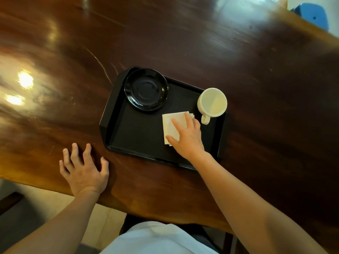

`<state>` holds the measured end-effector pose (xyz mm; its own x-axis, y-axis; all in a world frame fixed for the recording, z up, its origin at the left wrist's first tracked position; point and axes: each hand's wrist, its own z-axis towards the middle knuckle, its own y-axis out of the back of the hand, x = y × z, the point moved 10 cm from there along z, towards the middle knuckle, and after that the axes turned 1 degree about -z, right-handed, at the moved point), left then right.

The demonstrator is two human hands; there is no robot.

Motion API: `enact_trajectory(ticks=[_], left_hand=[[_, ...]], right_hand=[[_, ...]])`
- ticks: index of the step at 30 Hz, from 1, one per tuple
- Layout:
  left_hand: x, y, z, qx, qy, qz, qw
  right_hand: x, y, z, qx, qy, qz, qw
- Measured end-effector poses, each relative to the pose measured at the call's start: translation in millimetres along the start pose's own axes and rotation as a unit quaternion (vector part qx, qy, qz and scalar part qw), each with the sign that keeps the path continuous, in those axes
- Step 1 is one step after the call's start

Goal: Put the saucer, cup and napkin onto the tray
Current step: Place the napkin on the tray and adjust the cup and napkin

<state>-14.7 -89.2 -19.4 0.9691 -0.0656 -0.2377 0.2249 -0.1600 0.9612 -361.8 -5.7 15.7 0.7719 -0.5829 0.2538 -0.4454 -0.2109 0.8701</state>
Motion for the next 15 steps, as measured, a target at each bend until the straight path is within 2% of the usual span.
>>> enact_trajectory(ticks=[2, 5, 11, 15], left_hand=[[1, -1, 1, 0.0, 0.001, 0.002, 1.0], [1, -2, 0, 0.002, 0.001, 0.005, 1.0], [1, -1, 0, 0.006, 0.002, 0.001, 1.0], [0, 0, 0, 0.006, -0.001, -0.001, 1.0]], right_hand=[[-4, -11, -5, 0.052, 0.017, -0.016, 0.998], [-8, -15, -12, 0.074, 0.024, -0.041, 0.996], [-12, -2, -15, -0.003, -0.081, -0.026, 0.996], [-4, 0, -14, -0.016, -0.076, -0.002, 0.997]])
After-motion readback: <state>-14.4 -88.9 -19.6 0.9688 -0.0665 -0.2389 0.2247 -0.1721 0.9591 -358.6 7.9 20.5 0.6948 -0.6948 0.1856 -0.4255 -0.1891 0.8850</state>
